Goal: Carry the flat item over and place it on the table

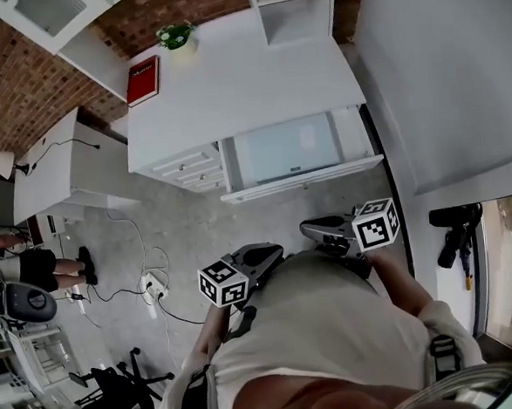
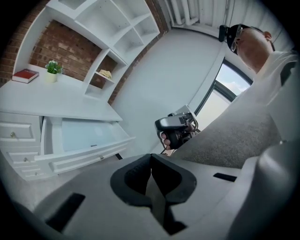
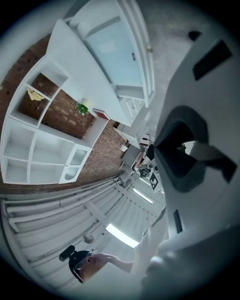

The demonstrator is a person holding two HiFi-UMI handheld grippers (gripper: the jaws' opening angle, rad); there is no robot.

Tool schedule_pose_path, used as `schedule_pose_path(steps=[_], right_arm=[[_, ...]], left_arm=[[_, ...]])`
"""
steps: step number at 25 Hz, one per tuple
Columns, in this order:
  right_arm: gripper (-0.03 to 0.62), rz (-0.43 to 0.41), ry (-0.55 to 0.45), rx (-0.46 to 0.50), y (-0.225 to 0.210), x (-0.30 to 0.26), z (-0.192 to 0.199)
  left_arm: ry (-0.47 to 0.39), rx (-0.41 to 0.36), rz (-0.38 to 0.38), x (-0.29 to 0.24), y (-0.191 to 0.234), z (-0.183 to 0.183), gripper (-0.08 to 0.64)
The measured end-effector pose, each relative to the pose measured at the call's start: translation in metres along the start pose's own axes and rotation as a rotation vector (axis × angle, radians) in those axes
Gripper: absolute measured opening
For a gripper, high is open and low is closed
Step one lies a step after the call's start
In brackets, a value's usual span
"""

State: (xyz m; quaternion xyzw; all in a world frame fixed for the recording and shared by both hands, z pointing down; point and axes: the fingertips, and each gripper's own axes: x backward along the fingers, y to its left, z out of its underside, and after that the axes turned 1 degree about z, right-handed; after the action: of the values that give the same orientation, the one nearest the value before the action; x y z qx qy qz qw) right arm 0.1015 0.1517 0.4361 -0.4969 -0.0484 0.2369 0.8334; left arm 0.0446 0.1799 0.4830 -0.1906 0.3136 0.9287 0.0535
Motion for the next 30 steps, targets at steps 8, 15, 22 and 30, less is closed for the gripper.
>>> schedule_pose_path(steps=[8, 15, 22, 30], right_arm=[[0.009, -0.043, 0.024, -0.065, -0.040, 0.039, -0.039], [0.009, -0.050, 0.075, -0.106, -0.072, 0.051, -0.057], [0.009, 0.001, 0.109, -0.129, -0.092, 0.043, -0.073], [0.009, 0.089, 0.091, -0.114, -0.106, 0.020, -0.117]], left_arm=[[-0.009, 0.047, -0.076, -0.047, 0.005, -0.031, 0.020], [-0.014, 0.070, -0.133, -0.075, 0.013, -0.044, 0.020], [-0.003, 0.067, -0.114, -0.083, 0.031, -0.060, 0.021], [-0.040, 0.047, -0.085, -0.074, 0.076, -0.097, 0.020]])
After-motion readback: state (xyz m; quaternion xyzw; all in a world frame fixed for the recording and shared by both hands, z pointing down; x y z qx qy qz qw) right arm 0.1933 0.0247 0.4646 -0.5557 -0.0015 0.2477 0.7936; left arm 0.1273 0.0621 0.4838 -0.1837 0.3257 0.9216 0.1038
